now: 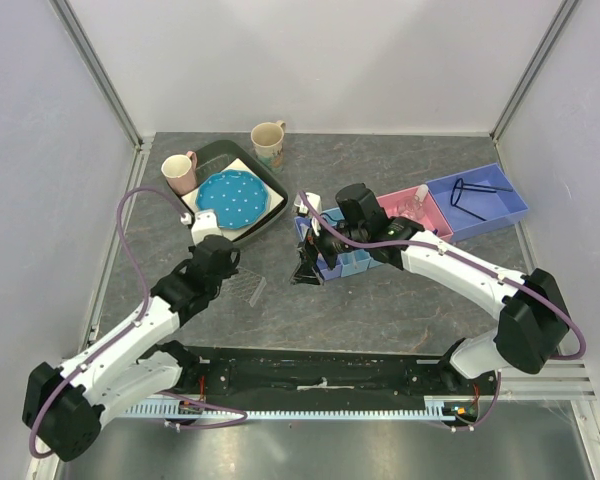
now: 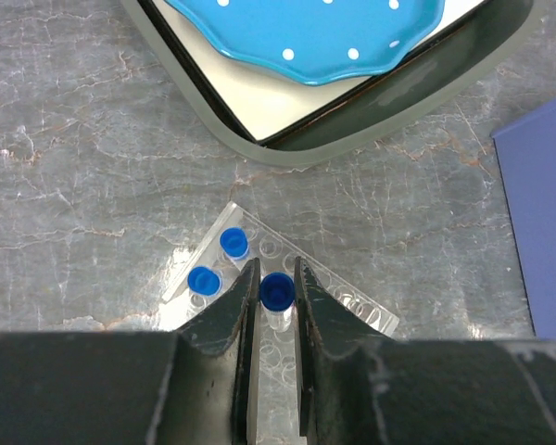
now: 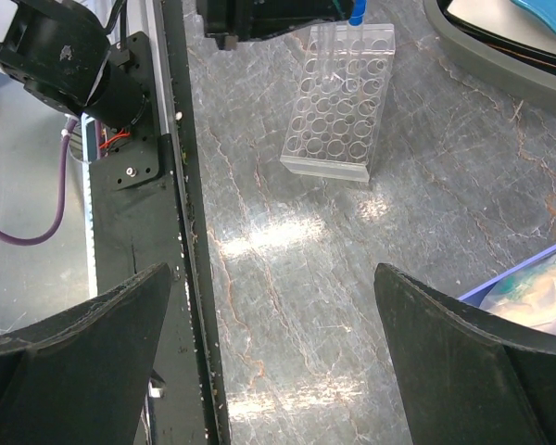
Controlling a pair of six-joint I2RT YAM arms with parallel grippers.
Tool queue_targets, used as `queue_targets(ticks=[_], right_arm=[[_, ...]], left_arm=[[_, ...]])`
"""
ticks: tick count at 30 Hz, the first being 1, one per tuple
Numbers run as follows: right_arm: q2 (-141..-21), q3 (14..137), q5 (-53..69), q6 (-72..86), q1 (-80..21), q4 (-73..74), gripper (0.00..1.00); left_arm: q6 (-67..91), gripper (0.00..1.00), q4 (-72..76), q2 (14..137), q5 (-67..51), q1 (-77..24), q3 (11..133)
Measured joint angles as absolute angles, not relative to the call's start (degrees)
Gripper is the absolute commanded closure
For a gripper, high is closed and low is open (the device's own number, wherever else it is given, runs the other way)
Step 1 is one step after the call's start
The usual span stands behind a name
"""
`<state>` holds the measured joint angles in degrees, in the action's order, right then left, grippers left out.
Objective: Organize the chemistry lab equipment
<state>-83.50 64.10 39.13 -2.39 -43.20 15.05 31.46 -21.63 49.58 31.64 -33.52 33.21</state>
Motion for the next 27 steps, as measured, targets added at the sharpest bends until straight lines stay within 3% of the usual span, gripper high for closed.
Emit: queue_targets(ticks=[14, 27], right_arm=[[-83.5, 64.1, 39.07, -2.39, -41.82, 15.07, 0.02], [-83.53, 64.1, 39.16, -2.37, -41.5, 15.07, 0.02]], left_arm=[[29.67, 0.96, -12.78, 58.06, 35.97, -33.52, 32.73], [31.14, 0.96, -11.88, 58.74, 35.7, -33.52, 29.69]])
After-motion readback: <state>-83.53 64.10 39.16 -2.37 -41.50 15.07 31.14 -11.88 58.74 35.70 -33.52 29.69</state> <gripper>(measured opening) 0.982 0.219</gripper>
